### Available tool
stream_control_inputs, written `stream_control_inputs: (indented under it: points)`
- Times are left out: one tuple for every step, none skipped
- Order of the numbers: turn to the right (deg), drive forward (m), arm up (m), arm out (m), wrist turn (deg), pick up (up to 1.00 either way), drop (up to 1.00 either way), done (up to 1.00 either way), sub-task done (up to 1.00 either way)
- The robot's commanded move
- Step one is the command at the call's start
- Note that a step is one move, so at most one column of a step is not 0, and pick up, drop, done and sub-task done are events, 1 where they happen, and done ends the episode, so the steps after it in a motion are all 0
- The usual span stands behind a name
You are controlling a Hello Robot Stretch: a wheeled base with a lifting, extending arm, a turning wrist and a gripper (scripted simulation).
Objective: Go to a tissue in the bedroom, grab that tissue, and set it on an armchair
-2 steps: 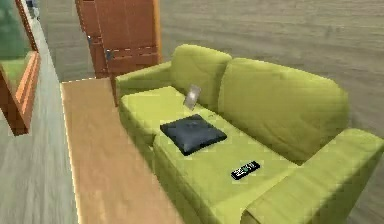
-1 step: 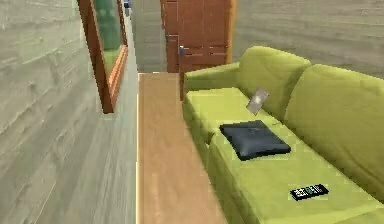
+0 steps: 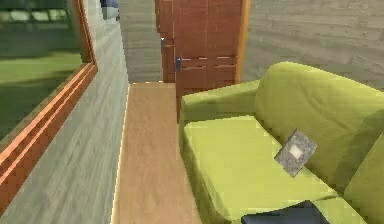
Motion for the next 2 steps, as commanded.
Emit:
stream_control_inputs:
  points:
    - [-12.0,0.0,0.0,0.0,0.0,0.0,0.0,0.0,0.0]
    - [0.0,1.0,0.0,0.0,0.0,0.0,0.0,0.0,0.0]
